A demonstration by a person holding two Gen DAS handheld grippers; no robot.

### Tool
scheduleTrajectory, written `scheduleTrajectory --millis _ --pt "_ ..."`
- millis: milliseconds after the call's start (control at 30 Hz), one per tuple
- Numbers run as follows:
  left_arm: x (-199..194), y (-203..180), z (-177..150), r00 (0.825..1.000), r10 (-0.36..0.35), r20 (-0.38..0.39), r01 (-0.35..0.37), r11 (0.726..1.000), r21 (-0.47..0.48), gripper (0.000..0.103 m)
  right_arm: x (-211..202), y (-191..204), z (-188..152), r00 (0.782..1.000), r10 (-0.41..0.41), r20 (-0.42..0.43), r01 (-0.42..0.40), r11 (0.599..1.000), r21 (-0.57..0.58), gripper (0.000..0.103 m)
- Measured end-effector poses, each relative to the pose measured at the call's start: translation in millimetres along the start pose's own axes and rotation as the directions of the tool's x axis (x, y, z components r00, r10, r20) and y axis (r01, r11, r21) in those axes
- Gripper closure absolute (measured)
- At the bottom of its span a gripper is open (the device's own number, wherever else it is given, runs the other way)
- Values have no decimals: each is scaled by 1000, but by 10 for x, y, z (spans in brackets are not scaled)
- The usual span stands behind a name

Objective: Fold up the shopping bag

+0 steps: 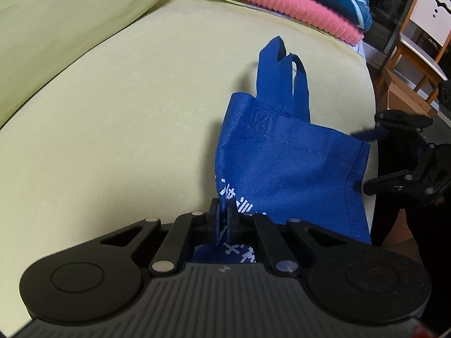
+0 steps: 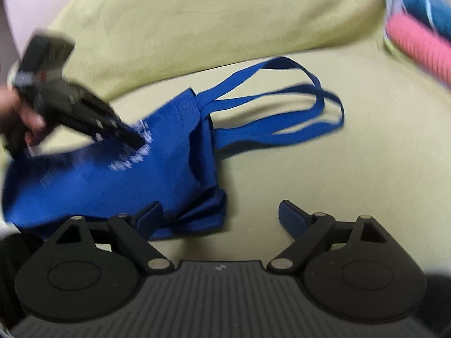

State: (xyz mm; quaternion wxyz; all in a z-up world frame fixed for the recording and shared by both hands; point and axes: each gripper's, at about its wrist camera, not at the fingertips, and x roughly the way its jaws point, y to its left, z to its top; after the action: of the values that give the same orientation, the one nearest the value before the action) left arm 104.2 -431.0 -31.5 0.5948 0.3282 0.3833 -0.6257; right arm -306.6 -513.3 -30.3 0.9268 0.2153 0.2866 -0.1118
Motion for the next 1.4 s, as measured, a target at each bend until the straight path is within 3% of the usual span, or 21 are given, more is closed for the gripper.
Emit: scheduleTrajectory --millis 167,400,500,600,667,767,933,1100,1267,1400 --pt "-14 -19 -69 1000 0 10 0 1000 5 103 11 -93 -63 993 118 18 -118 956 268 16" --pt "-29 -17 -143 999 -20 43 19 1000 5 103 46 -205 -138 983 168 76 -184 853 489 18" --pt "-42 18 -175 998 -28 56 28 1000 3 103 90 -186 -171 981 170 97 -195 822 534 26" --pt "-59 57 -208 997 -34 67 34 999 0 103 134 -216 -144 983 142 113 -181 816 549 47" --pt "-68 69 -223 997 -35 75 36 999 -3 103 162 -247 -99 989 118 92 -150 826 543 81" --pt "-92 87 -241 995 -28 91 30 999 -16 103 191 -305 6 990 129 58 -140 845 516 89" --pt "-152 201 -90 986 12 168 8 993 -119 103 246 -382 485 991 128 44 -136 921 365 91" --pt "-122 426 112 972 53 228 15 959 -283 103 453 -481 1254 996 73 42 -79 981 178 91" --pt "56 633 174 963 61 261 43 927 -374 103 777 -508 1918 998 33 51 -35 999 29 92" --pt "184 763 131 948 113 298 25 905 -424 103 1160 -530 2182 999 18 28 -17 998 -56 93"
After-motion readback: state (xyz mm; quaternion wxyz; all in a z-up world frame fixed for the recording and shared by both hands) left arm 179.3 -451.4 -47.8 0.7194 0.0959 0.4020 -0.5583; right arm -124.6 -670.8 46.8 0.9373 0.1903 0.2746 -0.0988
